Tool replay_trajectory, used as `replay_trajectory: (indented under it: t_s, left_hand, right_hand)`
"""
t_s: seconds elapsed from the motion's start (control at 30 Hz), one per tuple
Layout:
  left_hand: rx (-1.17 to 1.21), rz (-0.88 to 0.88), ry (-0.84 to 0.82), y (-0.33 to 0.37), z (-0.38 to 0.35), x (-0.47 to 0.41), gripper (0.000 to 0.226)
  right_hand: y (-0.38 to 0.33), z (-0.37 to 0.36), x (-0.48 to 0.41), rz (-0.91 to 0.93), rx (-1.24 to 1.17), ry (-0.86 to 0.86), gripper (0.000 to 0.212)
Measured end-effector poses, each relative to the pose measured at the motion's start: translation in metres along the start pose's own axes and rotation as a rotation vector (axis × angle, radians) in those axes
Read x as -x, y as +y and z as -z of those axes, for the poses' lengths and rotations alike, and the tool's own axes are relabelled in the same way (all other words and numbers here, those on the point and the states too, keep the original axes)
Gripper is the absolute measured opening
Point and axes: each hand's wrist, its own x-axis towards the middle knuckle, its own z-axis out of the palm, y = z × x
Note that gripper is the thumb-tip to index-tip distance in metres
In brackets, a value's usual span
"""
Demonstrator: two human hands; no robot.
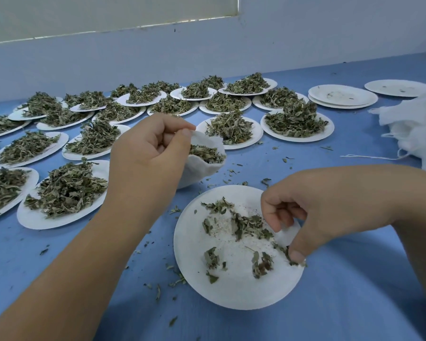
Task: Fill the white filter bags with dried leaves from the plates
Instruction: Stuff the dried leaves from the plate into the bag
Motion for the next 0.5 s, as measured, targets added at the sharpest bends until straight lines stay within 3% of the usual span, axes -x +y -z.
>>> replay_trajectory:
  t_s: [0.2, 0.37, 0.5]
  left_hand:
    - [-0.013, 0.005, -0.002, 0.001, -0.001, 0.001, 0.018]
    - [-0.009, 0.005, -0.006, 0.002, -0.002, 0.001, 0.018]
    - [0.003, 0.01, -0.001, 0.002, -0.001, 0.001, 0.019]
  right_hand:
    - [-0.005, -0.007, -0.006, -0.042, 0.025, 0.061, 0.029]
    - [-0.011, -0.014, -0.012, -0.023, 0.127, 0.224, 0.028]
    - [-0.002, -0.003, -0.006, 0.027, 0.017, 0.153, 0.028]
